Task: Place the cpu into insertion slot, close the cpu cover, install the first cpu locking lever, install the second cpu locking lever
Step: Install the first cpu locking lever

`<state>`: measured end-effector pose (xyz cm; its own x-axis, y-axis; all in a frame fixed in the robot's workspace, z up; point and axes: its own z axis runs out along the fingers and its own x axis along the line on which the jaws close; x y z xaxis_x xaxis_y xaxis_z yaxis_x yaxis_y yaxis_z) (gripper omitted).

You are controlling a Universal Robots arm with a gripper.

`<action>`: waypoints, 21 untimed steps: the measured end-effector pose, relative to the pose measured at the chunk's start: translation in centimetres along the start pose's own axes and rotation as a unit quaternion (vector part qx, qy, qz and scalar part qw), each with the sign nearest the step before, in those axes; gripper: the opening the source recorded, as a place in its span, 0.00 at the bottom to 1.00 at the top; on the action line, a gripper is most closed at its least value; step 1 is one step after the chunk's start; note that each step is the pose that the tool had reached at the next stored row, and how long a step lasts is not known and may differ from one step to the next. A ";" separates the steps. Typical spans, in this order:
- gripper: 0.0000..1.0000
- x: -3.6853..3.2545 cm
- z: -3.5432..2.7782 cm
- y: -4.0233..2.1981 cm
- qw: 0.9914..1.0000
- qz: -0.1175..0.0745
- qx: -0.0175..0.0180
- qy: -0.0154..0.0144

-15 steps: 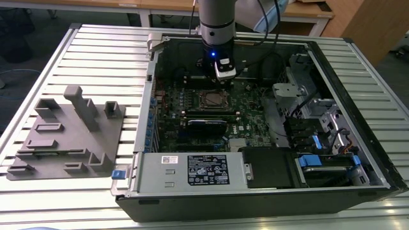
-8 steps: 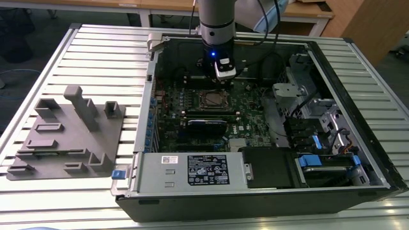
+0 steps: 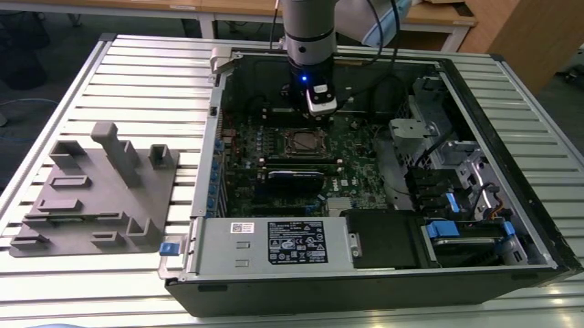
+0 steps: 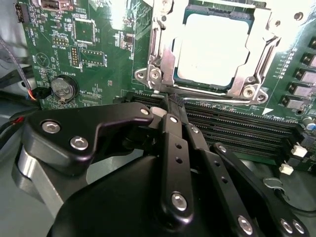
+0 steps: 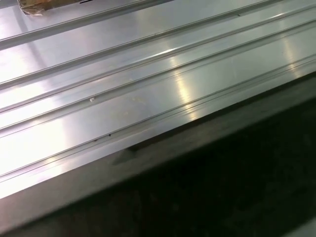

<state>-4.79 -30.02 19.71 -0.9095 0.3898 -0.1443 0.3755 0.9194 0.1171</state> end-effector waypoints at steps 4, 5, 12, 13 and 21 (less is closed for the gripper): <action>0.11 -0.10 -0.01 -0.24 1.000 0.000 0.000 -0.001; 0.11 -0.10 -0.01 -0.24 1.000 0.000 0.000 -0.001; 0.11 -0.19 -0.64 -0.16 1.000 0.000 0.000 -0.001; 0.11 -0.21 -0.77 -0.15 1.000 0.000 0.000 -0.001; 0.11 -0.13 -0.90 0.10 1.000 0.000 -0.001 0.000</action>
<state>-4.79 -30.03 20.63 -0.9093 0.3900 -0.1450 0.3751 0.9192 0.1196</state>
